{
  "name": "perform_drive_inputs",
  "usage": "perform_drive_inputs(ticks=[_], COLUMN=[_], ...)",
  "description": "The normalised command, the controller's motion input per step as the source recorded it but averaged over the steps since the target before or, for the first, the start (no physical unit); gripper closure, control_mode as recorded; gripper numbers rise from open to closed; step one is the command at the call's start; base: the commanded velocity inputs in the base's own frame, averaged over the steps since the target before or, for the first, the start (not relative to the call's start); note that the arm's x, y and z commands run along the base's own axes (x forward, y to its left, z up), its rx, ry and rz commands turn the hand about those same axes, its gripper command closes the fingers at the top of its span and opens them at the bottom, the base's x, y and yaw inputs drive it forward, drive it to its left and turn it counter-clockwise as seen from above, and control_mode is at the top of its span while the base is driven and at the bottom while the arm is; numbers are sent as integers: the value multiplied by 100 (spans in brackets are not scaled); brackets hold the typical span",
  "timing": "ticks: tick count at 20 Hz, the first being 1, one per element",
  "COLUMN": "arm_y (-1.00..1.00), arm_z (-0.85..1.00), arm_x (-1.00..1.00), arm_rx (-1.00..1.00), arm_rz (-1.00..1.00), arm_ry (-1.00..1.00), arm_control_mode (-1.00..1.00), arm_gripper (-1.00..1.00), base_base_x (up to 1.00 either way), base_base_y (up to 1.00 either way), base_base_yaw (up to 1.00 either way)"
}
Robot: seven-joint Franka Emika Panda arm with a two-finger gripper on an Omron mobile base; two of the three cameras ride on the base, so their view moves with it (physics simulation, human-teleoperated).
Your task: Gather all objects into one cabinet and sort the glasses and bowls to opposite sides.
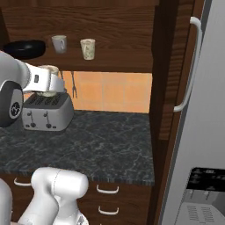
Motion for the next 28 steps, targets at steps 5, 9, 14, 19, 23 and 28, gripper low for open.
perform_drive_inputs(ticks=[5, 9, 14, 19, 23, 28], arm_y=[-51, -58, -55, -27, -16, -6], arm_z=[36, 17, 6, 20, 5, 0], arm_x=[-39, 20, 60, 70, 97, 86], arm_rx=[-11, -12, -5, 0, 0, 0], arm_rz=[0, 0, 0, -1, -1, -1], arm_ry=[-9, -5, 0, 0, 0, 0], arm_control_mode=[-100, -100, -100, -100, -100, -100], arm_gripper=[100, 100, 100, 100, 100, 100], base_base_x=[0, 0, 0, 0, 0, 0], base_base_y=[0, 0, 0, 0, 0, 0], base_base_yaw=[0, 0, 0, 0, 0, 0])
